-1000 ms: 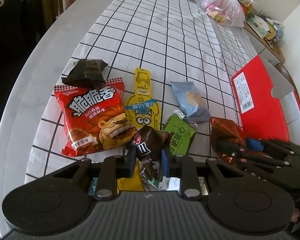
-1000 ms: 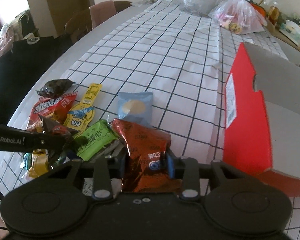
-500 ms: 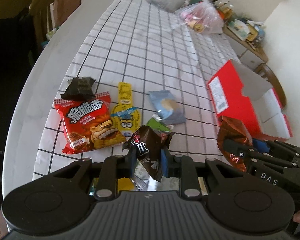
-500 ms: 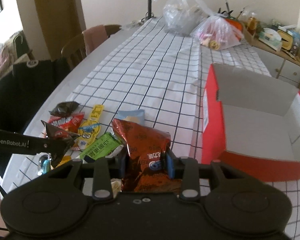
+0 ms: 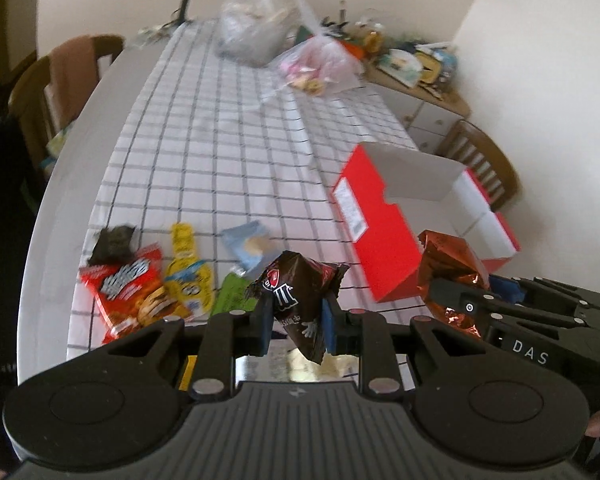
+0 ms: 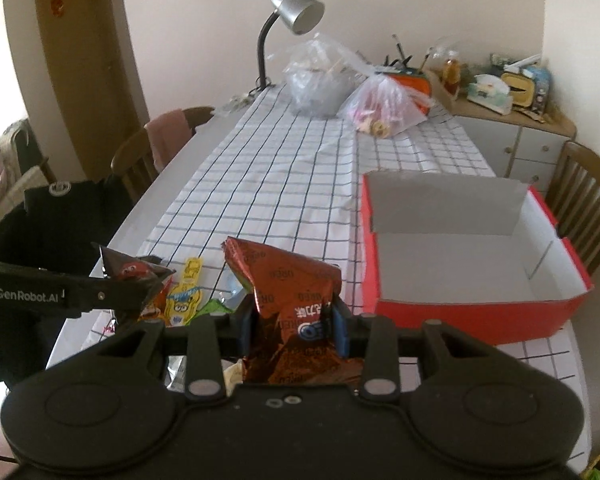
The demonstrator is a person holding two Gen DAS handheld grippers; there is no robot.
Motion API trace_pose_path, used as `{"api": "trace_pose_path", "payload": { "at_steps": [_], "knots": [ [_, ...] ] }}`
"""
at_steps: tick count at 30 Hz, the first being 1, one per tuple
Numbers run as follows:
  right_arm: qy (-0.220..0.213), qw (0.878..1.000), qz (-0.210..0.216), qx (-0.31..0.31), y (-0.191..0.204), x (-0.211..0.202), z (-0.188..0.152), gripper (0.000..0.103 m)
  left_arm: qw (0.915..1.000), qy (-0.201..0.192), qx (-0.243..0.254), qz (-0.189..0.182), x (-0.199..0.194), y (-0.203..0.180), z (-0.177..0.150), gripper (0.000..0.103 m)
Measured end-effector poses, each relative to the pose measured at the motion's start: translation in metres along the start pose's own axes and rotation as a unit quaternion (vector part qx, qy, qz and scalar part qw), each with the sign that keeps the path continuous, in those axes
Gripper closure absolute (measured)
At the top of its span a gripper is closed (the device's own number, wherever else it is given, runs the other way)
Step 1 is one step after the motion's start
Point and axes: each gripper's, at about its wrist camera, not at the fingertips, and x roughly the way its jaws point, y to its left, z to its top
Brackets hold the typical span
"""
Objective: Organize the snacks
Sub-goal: 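Carry the M&M's packet and orange chip bag over the red box with both tools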
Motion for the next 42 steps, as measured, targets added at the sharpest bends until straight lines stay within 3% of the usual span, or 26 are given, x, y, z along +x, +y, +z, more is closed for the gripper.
{"api": "trace_pose_path", "payload": {
  "at_steps": [11, 21, 32, 42],
  "knots": [
    [-0.02, 0.999, -0.019, 0.028, -0.052, -0.012, 0.017, 0.066, 0.998, -0.011, 0.058, -0.021, 0.01, -0.06, 0.025, 0.079],
    [-0.019, 0.999, -0.027, 0.043, -0.132, 0.005, 0.031, 0.066, 0.9971, 0.002, 0.074, -0.015, 0.064, -0.133, 0.055, 0.079],
    [0.022, 0.998, -0.025, 0.052, -0.223, 0.049, 0.042, 0.066, 0.9959, 0.029, 0.084, 0.014, 0.141, -0.2, 0.073, 0.079],
    [0.068, 0.997, -0.019, 0.044, -0.262, 0.101, 0.043, 0.066, 0.9929, 0.075, 0.08, 0.047, 0.208, -0.222, 0.083, 0.079]
  ]
}}
